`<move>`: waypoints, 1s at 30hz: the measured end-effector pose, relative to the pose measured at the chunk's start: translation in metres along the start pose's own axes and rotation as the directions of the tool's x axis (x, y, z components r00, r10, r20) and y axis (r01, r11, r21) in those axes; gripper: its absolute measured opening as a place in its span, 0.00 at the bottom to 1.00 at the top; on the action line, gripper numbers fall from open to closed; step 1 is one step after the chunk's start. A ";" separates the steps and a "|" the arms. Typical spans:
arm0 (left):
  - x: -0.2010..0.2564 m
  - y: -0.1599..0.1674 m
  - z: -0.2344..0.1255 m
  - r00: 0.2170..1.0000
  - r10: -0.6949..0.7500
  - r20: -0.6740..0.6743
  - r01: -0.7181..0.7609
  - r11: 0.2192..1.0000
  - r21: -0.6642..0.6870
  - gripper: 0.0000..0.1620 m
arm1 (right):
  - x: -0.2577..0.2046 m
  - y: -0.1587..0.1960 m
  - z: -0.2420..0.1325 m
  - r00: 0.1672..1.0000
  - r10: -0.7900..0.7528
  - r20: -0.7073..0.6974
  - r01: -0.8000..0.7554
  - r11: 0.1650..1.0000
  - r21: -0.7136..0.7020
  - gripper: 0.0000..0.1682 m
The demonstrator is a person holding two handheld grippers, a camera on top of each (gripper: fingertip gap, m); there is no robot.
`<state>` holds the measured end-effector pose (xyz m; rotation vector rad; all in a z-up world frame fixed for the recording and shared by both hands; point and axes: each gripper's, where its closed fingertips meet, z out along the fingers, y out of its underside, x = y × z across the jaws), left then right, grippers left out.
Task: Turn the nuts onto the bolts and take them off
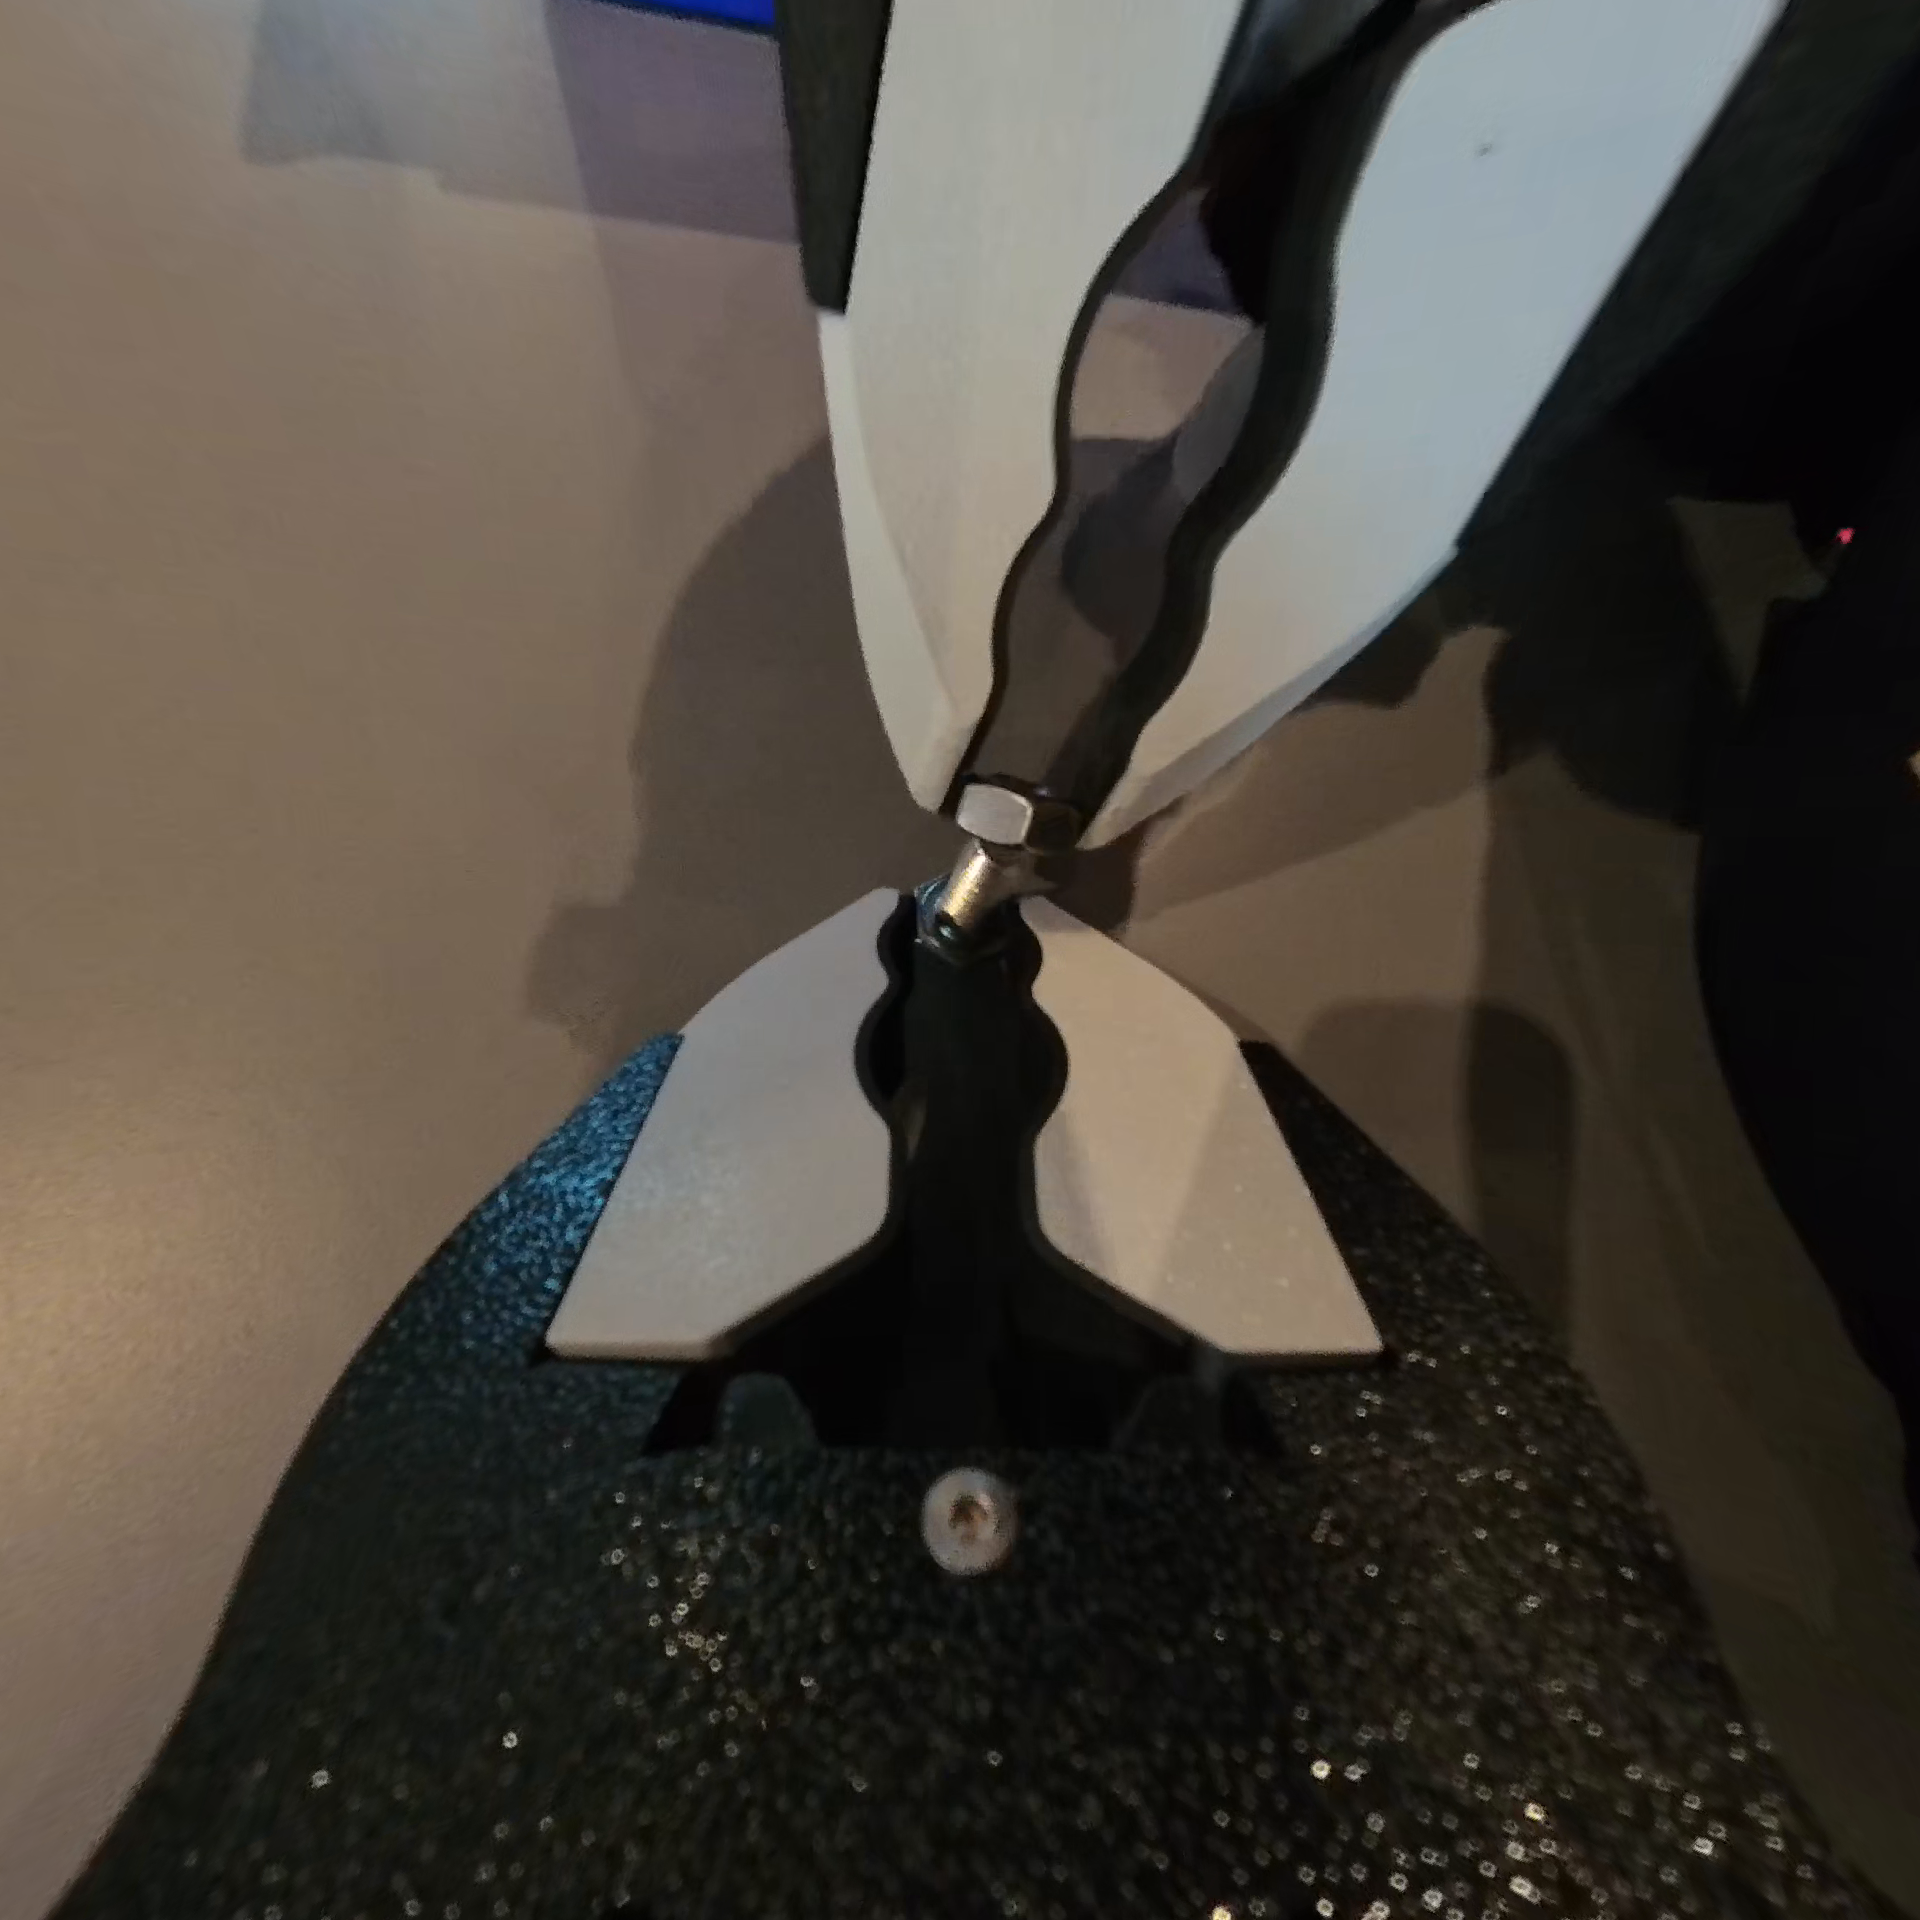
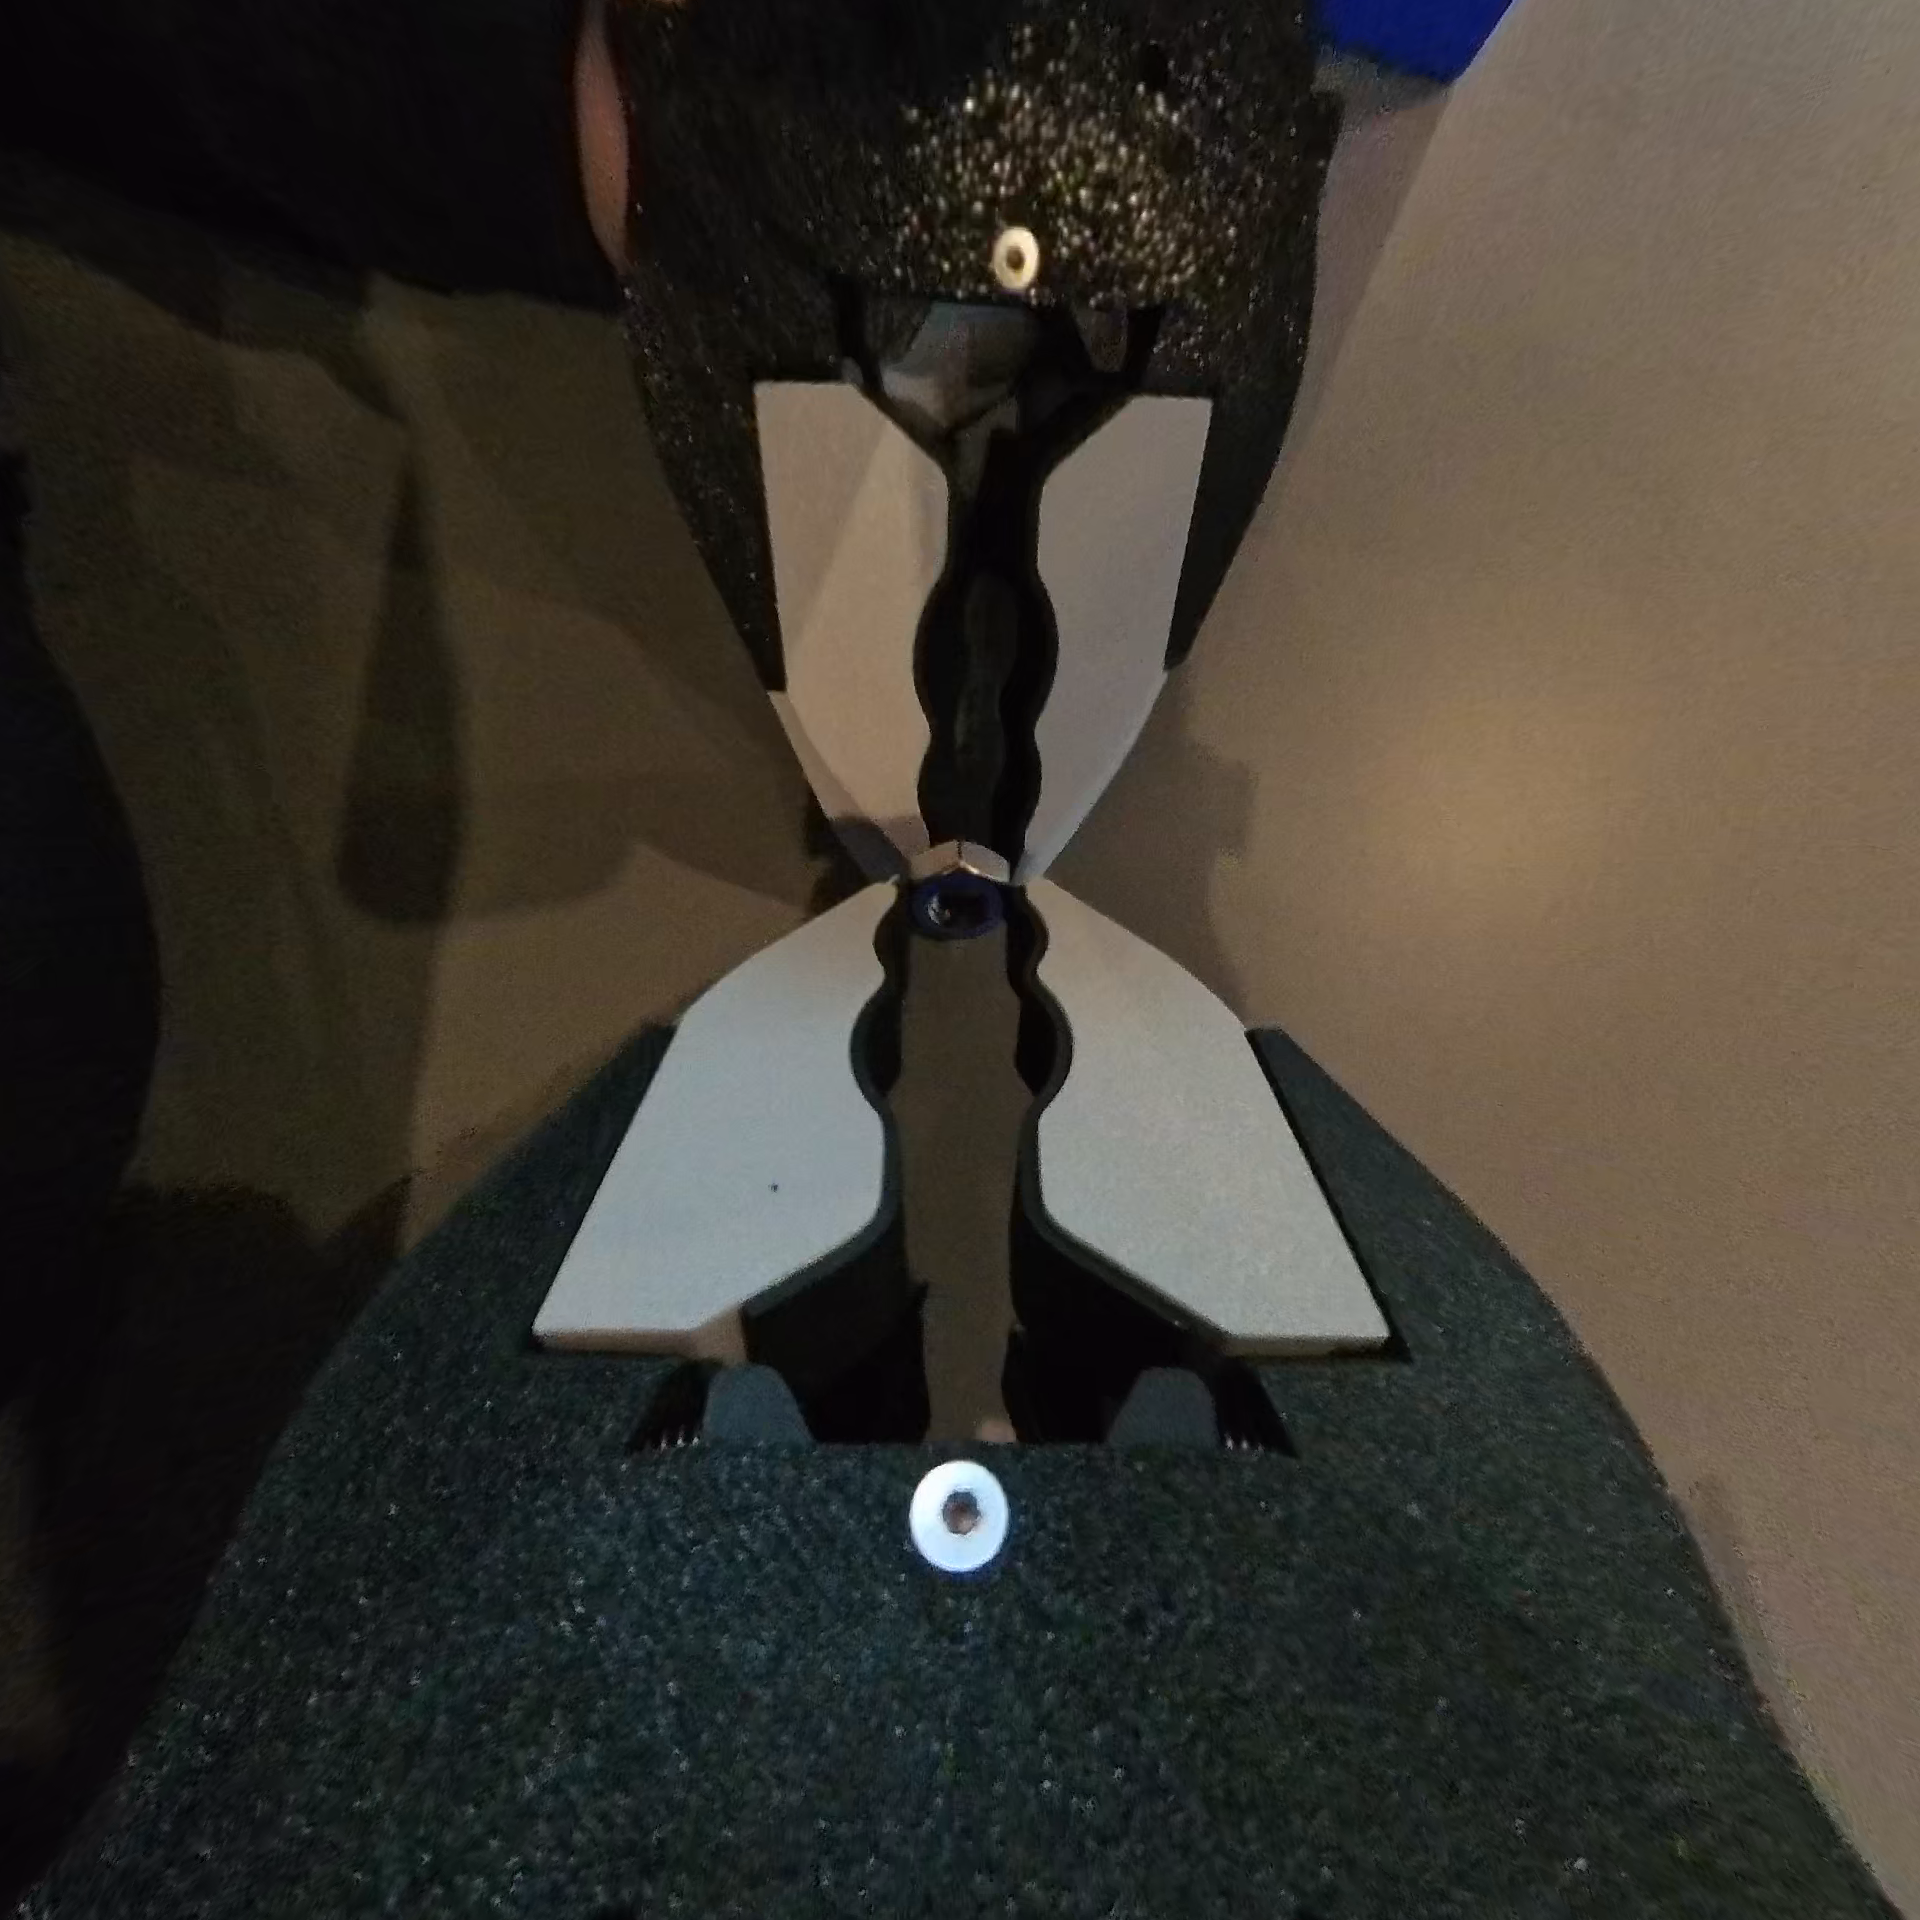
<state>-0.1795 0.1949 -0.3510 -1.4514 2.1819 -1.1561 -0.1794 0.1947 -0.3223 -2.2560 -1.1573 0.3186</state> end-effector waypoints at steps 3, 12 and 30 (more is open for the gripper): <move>0.000 0.000 0.000 1.000 0.003 0.003 -0.003 1.000 0.000 0.10 | 0.001 0.006 -0.004 1.000 -0.008 -0.018 0.006 0.993 -0.115 0.10; 0.000 0.000 0.000 1.000 0.006 0.002 -0.006 1.000 0.000 0.10 | -0.004 0.056 -0.002 0.993 0.118 0.016 -0.100 0.900 -0.424 0.10; 0.002 0.000 0.001 1.000 0.015 -0.010 -0.015 1.000 -0.003 0.10 | -0.002 0.046 -0.008 0.995 0.099 0.029 -0.084 0.941 -0.328 0.11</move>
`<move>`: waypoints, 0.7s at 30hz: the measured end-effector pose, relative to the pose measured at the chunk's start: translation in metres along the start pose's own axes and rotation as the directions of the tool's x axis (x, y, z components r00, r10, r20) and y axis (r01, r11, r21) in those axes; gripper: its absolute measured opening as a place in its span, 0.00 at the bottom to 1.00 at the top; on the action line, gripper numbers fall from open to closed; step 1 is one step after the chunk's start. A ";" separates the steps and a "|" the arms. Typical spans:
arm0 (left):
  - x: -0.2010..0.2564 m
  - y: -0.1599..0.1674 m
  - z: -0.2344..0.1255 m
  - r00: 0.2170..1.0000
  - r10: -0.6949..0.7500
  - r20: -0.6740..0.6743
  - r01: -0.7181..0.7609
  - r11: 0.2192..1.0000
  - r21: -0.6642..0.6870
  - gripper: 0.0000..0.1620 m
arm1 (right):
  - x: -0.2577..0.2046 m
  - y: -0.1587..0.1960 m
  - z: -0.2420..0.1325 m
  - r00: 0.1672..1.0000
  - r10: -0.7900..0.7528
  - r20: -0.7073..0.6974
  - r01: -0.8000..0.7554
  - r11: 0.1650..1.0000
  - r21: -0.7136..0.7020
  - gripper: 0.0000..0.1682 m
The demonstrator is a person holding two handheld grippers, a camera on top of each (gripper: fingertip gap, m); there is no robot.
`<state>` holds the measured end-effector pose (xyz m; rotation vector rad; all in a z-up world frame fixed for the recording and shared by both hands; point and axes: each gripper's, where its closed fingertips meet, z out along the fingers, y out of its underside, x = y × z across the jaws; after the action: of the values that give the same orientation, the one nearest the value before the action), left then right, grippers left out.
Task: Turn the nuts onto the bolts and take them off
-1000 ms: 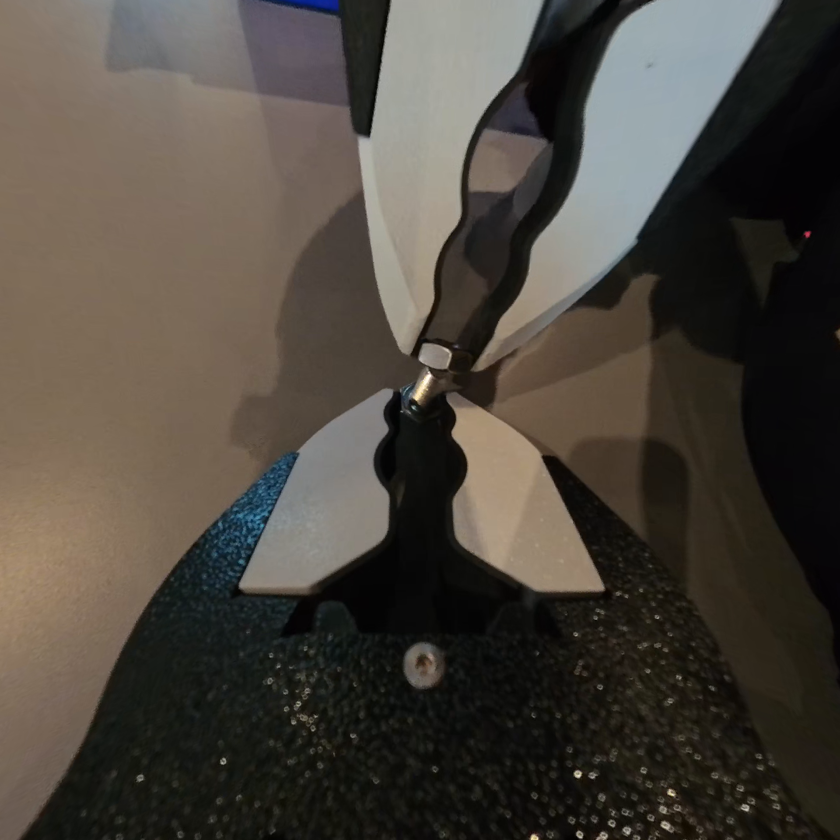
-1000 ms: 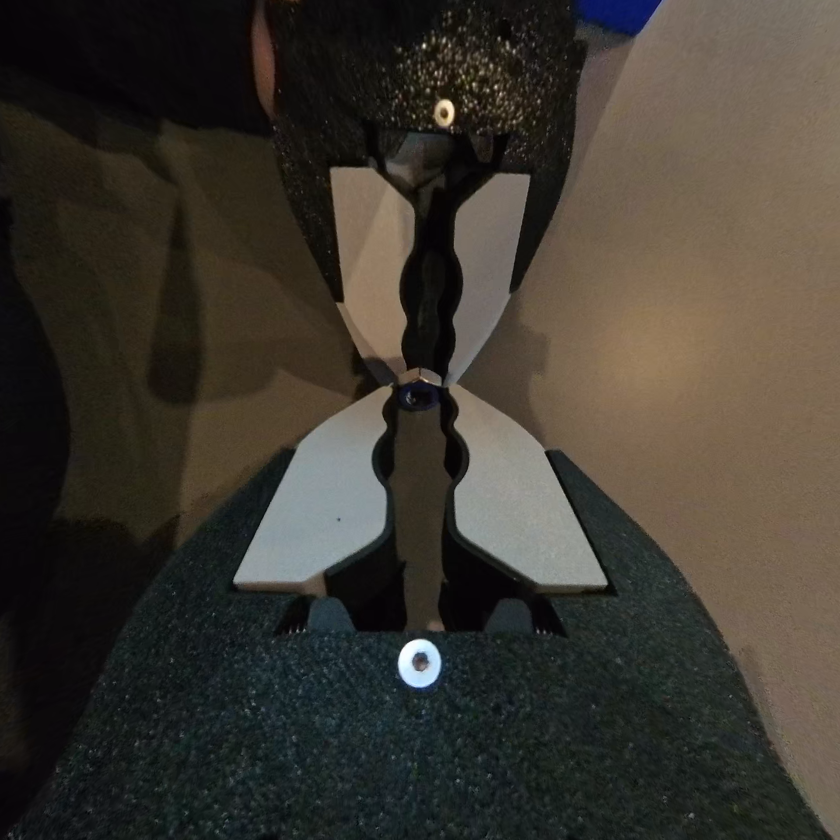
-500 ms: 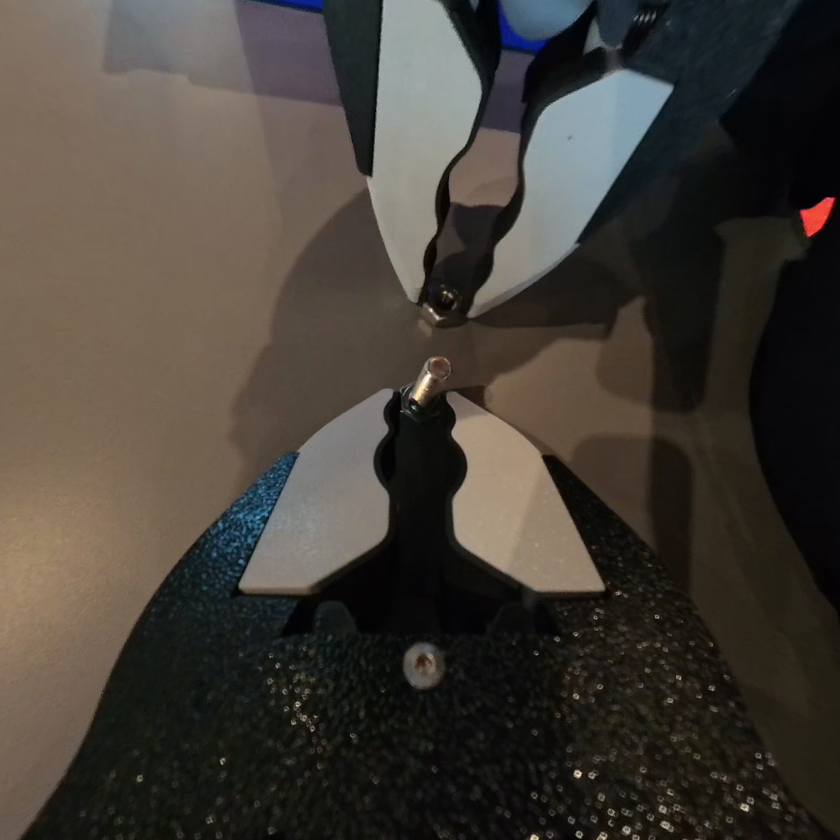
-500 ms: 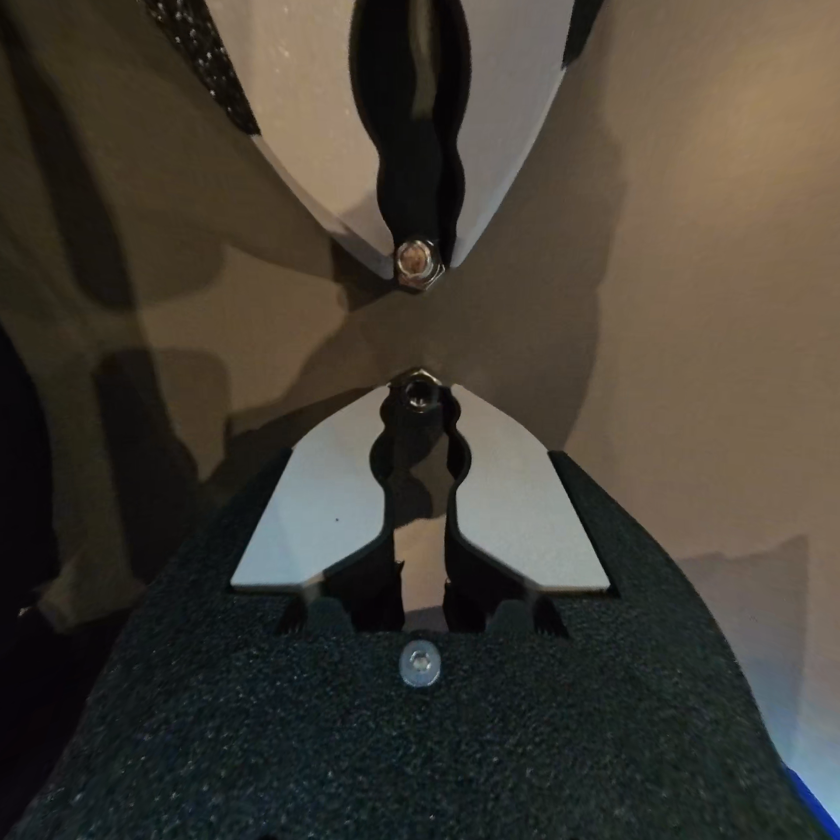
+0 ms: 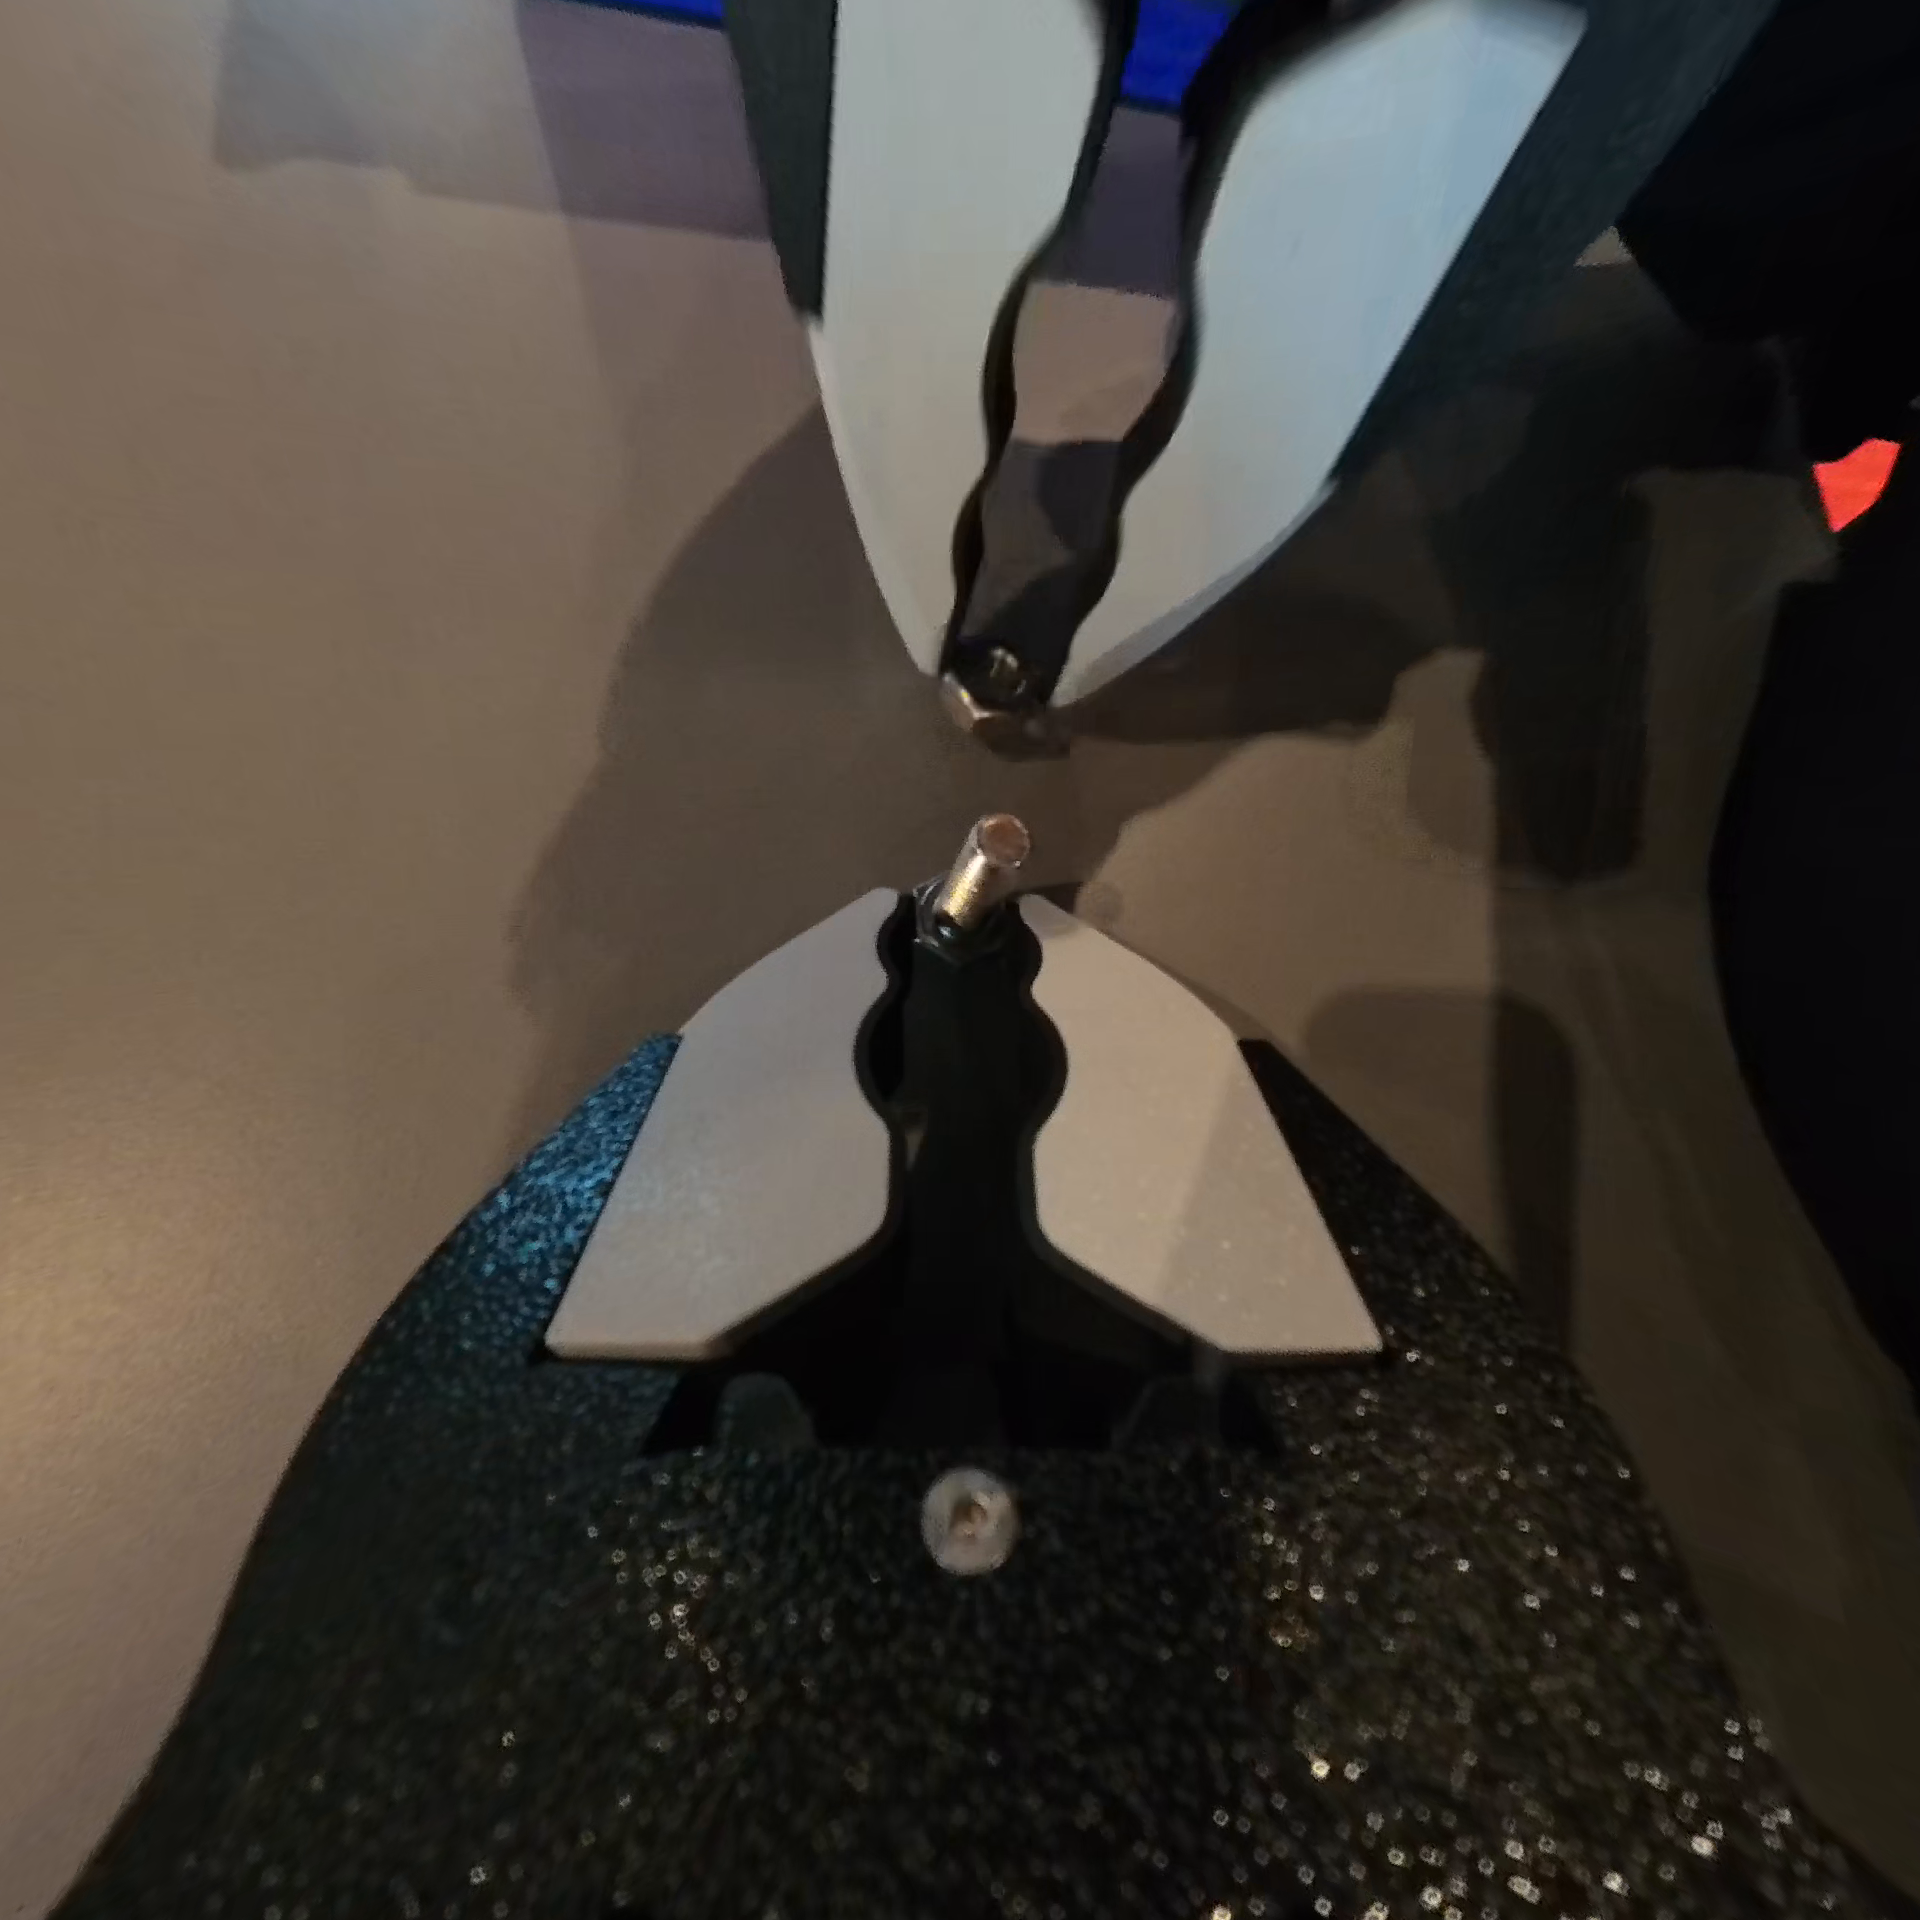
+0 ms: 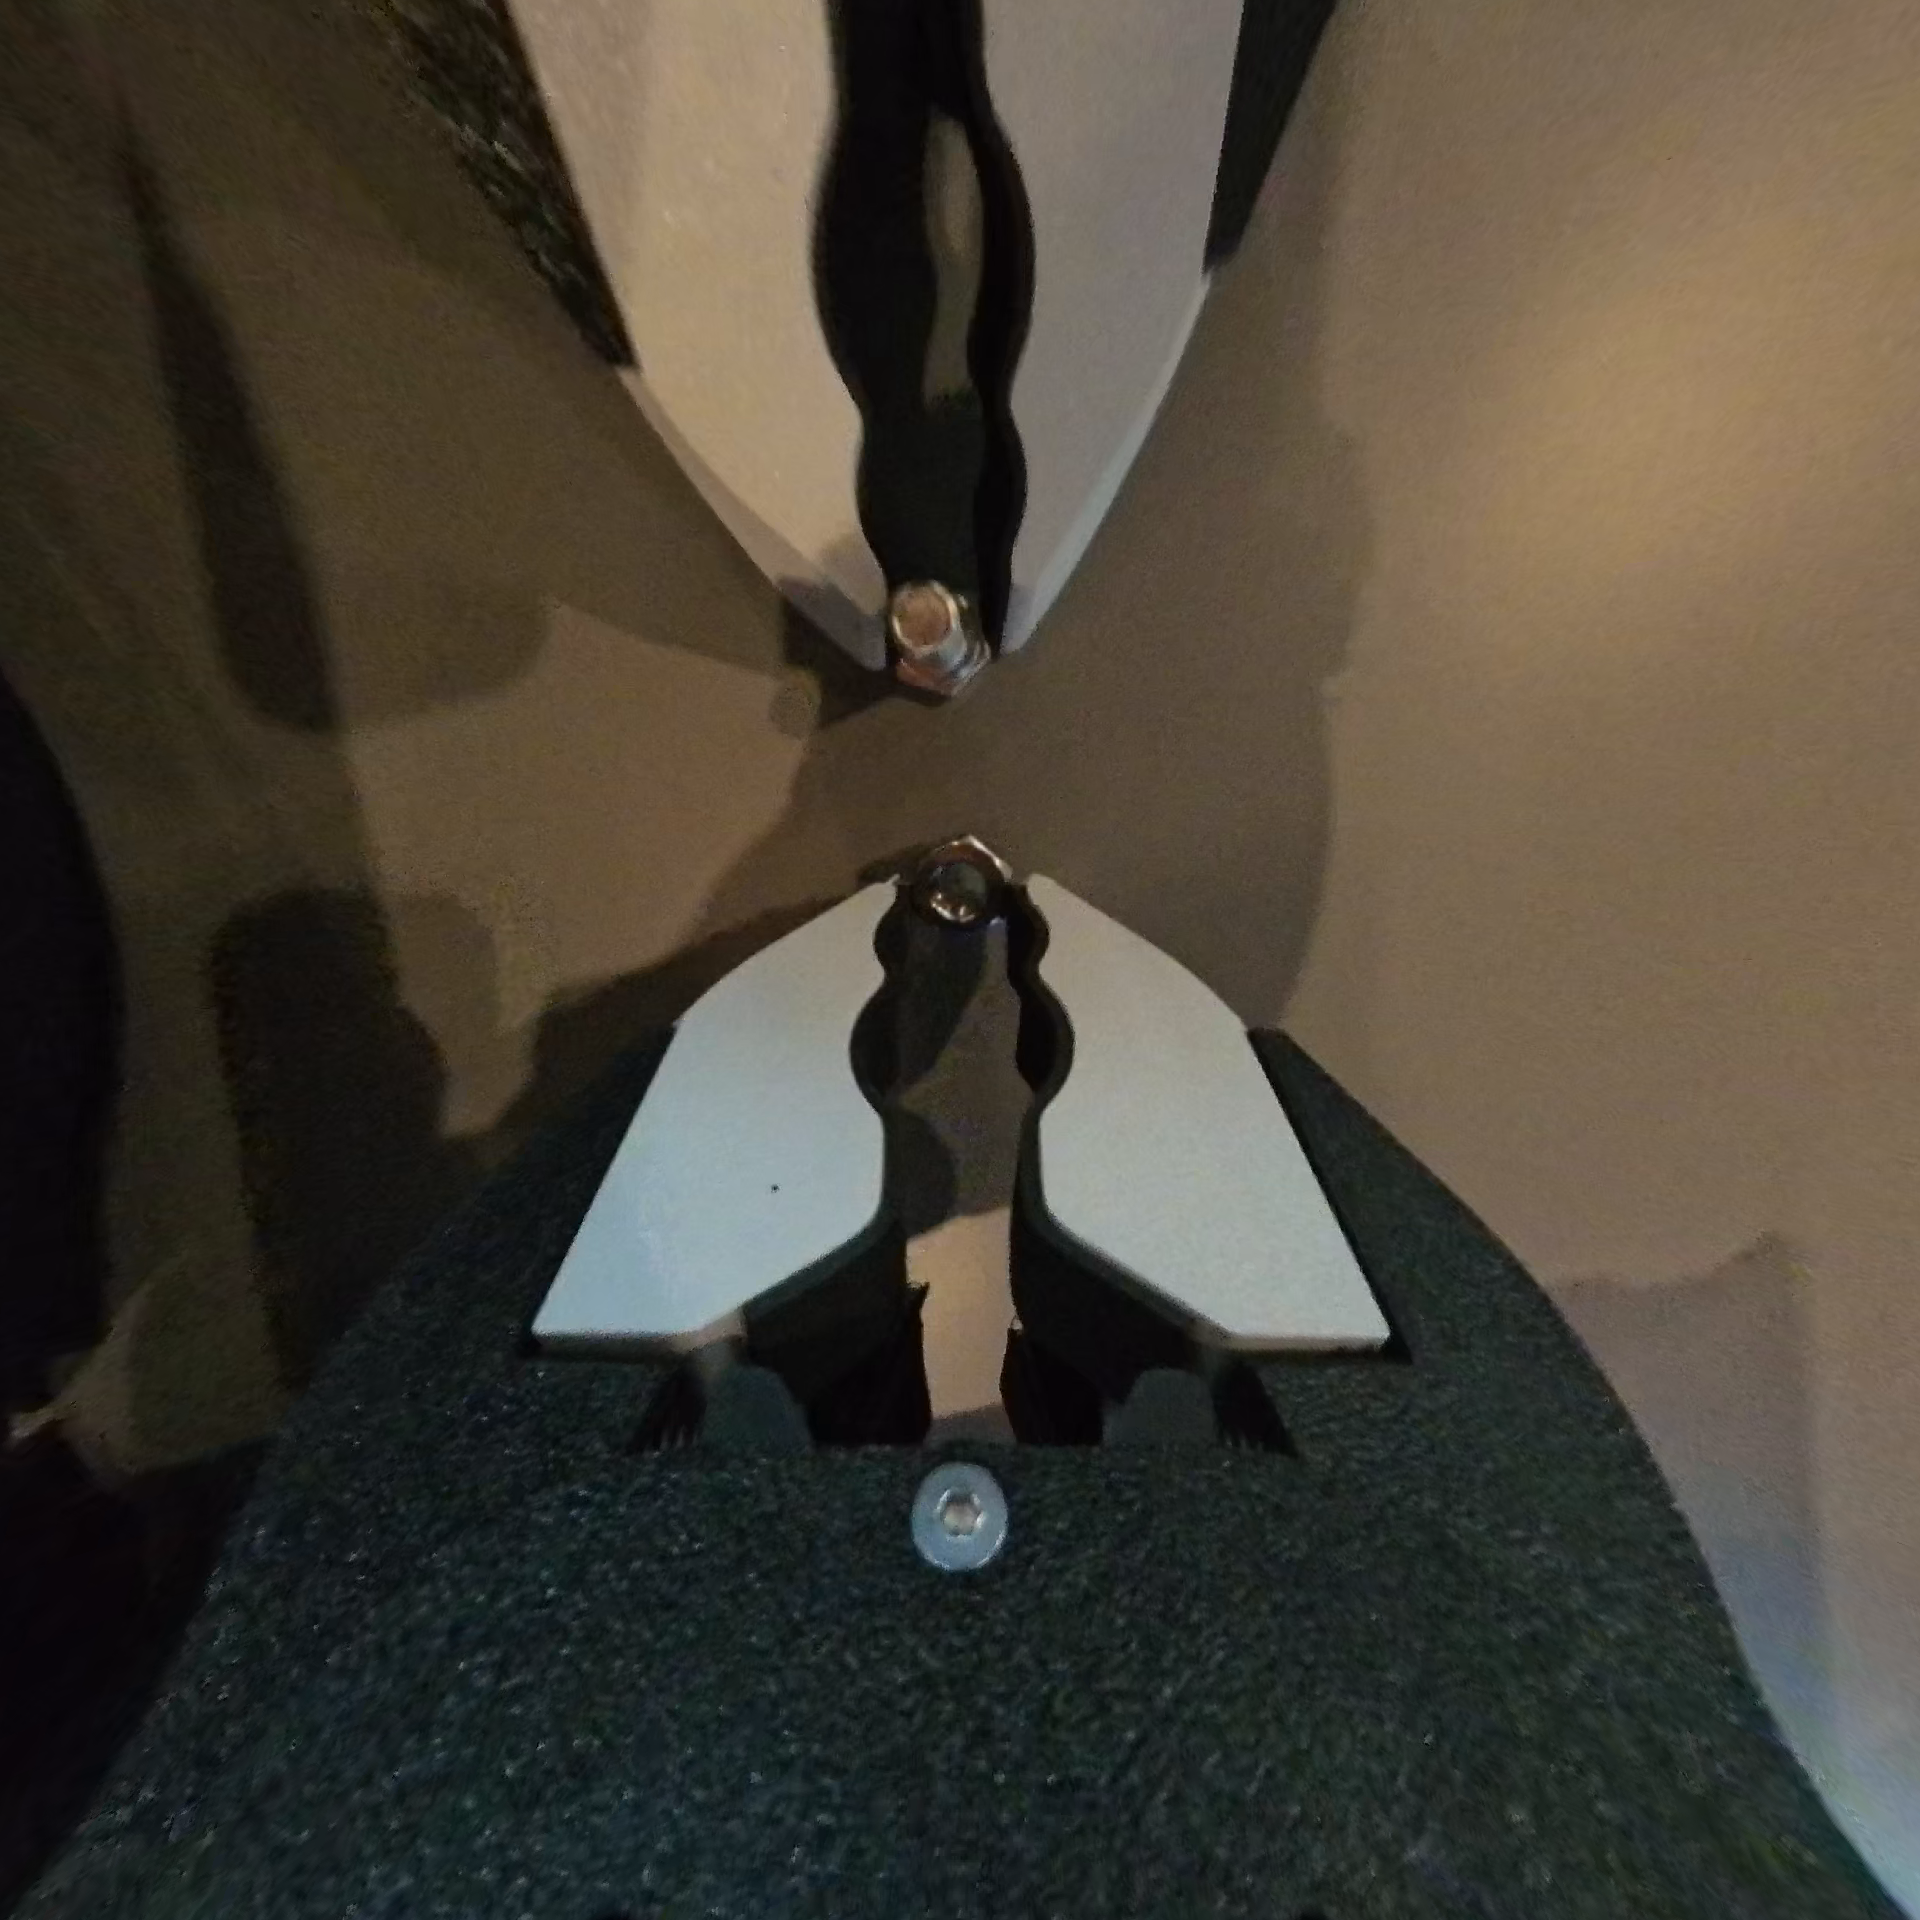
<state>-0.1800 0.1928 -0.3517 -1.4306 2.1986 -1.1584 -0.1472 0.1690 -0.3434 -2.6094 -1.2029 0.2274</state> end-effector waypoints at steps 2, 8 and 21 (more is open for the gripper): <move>0.001 0.000 0.000 1.000 0.005 -0.004 -0.005 1.000 -0.001 0.10 | -0.002 -0.017 -0.014 0.999 -0.041 0.016 0.039 0.995 0.094 0.10; 0.001 0.000 0.000 1.000 0.006 -0.004 -0.006 1.000 -0.002 0.10 | -0.009 -0.044 -0.026 0.982 -0.183 0.056 0.177 0.979 0.102 0.10; 0.002 0.000 0.001 1.000 0.013 -0.010 -0.013 1.000 -0.003 0.10 | -0.007 -0.044 -0.010 0.972 -0.216 0.091 0.220 0.975 -0.041 0.10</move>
<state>-0.1804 0.1907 -0.3520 -1.4125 2.2140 -1.1607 -0.1808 0.1896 -0.3201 -2.5050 -1.5311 0.2719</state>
